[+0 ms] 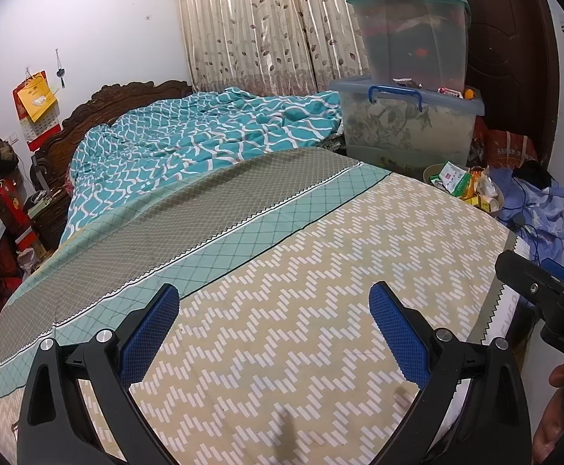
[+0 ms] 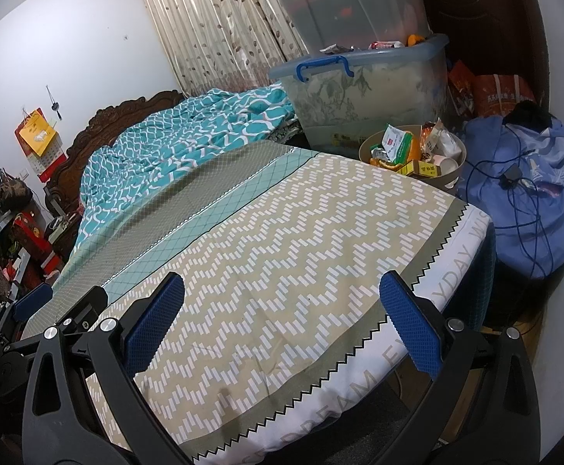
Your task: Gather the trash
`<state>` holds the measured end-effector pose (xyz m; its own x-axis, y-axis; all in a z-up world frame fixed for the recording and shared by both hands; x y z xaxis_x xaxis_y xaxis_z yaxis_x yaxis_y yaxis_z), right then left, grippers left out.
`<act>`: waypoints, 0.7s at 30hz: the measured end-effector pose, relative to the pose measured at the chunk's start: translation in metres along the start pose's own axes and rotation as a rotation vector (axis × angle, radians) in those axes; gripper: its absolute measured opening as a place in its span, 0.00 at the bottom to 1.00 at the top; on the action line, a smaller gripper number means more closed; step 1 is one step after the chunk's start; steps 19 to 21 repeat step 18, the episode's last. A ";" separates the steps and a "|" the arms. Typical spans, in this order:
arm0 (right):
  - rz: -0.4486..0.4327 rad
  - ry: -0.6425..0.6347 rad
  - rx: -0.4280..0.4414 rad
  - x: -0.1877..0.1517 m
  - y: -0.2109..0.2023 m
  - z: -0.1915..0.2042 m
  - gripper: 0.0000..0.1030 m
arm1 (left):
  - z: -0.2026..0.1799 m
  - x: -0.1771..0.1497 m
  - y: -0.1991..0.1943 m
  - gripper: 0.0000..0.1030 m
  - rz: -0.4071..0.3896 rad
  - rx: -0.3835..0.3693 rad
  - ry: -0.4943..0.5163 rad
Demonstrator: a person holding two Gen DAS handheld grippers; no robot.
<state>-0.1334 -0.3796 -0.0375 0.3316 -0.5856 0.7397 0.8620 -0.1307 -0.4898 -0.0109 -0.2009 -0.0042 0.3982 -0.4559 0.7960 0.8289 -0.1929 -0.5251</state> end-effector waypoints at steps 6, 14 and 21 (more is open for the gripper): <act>0.000 0.000 -0.001 0.001 0.000 0.000 0.97 | -0.005 -0.002 0.000 0.92 -0.002 -0.013 0.000; 0.002 0.001 0.000 0.000 0.000 0.000 0.97 | -0.011 -0.004 -0.003 0.92 0.000 -0.029 0.005; 0.003 0.001 0.000 0.000 0.001 0.000 0.97 | -0.011 -0.003 -0.003 0.92 0.002 -0.033 0.005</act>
Point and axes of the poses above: each gripper's, at about its wrist camera, not at the fingertips, and y roughly the way its jaws point, z to its left, x to its top, the point moved 6 cm from there along y, roughly the way its jaws point, and after that the axes turned 13 degrees about x, right-handed, at the moved point
